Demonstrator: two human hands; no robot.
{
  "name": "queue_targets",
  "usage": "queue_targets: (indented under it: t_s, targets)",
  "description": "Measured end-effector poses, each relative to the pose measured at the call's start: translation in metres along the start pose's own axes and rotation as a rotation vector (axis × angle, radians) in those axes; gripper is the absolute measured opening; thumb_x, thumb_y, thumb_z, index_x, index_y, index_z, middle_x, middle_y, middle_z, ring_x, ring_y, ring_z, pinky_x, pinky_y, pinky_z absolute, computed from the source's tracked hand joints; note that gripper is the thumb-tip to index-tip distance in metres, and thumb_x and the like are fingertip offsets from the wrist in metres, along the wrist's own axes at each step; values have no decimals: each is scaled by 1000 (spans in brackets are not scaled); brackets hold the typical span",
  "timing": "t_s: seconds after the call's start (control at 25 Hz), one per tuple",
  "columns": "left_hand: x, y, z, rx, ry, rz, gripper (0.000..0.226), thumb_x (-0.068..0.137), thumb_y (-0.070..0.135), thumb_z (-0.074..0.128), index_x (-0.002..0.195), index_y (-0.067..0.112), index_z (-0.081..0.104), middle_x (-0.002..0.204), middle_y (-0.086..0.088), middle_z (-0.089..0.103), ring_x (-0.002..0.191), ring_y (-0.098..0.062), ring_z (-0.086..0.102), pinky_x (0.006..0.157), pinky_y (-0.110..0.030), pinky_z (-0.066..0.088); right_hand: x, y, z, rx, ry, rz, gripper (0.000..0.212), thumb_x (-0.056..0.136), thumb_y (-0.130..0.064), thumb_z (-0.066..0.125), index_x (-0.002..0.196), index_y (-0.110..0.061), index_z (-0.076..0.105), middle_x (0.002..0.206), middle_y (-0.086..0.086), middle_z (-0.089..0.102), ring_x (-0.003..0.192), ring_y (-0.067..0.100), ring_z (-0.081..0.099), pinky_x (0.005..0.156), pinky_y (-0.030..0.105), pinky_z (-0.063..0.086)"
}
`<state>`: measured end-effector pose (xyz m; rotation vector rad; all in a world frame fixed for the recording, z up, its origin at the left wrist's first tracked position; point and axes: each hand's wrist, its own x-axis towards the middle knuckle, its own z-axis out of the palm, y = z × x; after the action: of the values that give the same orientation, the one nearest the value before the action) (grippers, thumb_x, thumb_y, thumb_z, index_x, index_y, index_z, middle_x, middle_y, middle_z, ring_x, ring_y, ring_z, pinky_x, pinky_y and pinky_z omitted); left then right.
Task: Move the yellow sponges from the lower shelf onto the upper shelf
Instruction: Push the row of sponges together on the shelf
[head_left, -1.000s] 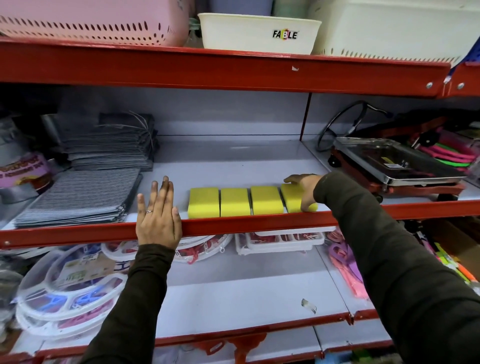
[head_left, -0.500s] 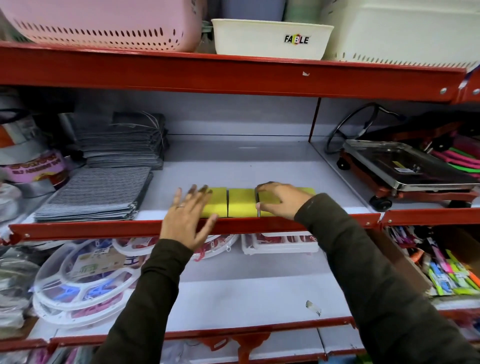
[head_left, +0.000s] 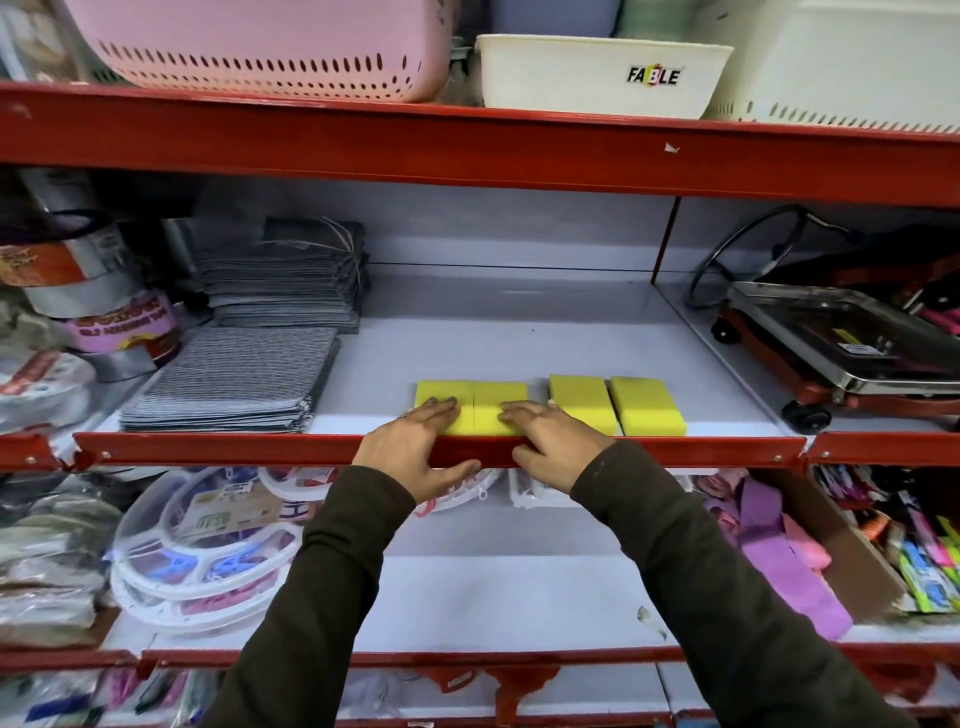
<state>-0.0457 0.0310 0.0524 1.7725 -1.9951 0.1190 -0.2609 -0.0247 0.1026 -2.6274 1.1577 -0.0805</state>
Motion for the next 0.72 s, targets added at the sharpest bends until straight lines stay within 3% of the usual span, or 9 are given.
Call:
queue_targets:
  t_s: [0.28, 0.52, 0.64, 0.72]
  targets:
    - [-1, 6, -4, 20, -8, -8, 85, 77, 72, 66, 145, 23, 53, 154, 12, 45, 144, -3, 37, 113, -26, 39, -8, -6, 3, 33, 12, 27, 58, 89, -27, 50, 144, -10, 41, 156, 7, 35, 141, 28, 36, 119, 37, 25]
    - [4, 15, -6, -2, -19, -6, 88, 75, 70, 70, 145, 19, 53, 155, 7, 45, 148, -11, 33, 123, -31, 27, -11, -2, 0, -13, 23, 3, 64, 89, -31, 48, 148, -10, 35, 160, 8, 27, 149, 21, 23, 124, 43, 1]
    - [14, 30, -5, -46, -16, 25, 92, 74, 69, 71, 149, 22, 48, 158, 8, 41, 150, -11, 29, 123, -31, 25, -23, 17, -12, 6, 54, 36, 70, 88, -34, 49, 151, -13, 29, 162, 6, 23, 151, 20, 17, 123, 46, -4]
    - [26, 46, -2, -58, -41, 85, 94, 76, 68, 72, 151, 19, 44, 160, 4, 39, 151, -11, 27, 125, -28, 11, -33, 37, -23, 8, 79, 94, 73, 86, -38, 47, 152, -12, 27, 162, 6, 23, 152, 22, 14, 123, 47, -4]
